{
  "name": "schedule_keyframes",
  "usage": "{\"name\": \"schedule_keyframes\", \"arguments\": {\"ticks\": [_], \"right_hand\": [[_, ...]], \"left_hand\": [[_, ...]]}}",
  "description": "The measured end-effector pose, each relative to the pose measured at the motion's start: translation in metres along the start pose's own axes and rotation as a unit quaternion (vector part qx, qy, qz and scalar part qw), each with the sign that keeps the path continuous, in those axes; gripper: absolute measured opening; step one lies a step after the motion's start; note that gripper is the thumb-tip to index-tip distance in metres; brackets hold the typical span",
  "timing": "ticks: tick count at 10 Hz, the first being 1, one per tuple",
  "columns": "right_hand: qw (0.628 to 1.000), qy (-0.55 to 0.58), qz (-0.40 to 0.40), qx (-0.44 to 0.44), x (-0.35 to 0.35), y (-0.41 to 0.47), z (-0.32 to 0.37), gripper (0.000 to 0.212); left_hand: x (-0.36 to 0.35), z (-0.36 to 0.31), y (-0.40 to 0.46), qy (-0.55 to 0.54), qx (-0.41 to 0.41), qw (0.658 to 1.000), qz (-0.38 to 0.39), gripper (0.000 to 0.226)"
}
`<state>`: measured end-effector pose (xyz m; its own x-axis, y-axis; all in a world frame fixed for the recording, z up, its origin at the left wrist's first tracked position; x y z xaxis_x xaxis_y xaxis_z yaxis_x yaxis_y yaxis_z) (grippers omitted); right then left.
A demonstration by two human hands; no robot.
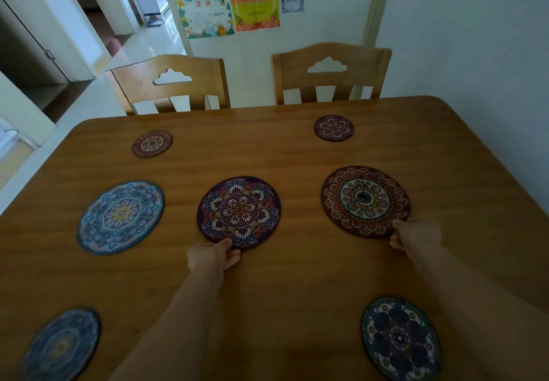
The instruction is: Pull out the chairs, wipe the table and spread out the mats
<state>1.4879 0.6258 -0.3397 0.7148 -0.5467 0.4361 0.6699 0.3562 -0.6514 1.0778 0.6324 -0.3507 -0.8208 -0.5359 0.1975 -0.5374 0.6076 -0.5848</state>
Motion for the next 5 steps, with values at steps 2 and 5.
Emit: {"name": "schedule_keyframes", "arguments": {"ticks": [2,5], "right_hand": [[0.999,-0.004,0.027,-0.024,-0.004,0.009,-0.004,0.008],[0.999,-0.023,0.038,-0.003,0.020,-0.025,-0.032,0.016]], "left_hand": [[-0.004,0.005,-0.009,-0.016,0.012,0.999,0.025,0.019],[0.032,0.004,-0.042,0.011,0.014,0.999,0.048,0.023]]}}
Point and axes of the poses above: each hand's wrist, its own y-axis towards the middle knuckle, its own x-axis out of the back of the hand, z = x × y, the point moved 5 cm from there along y, towards the middle knuckle, and after that the axes turned 10 degrees about -x, right-handed, at the moved point
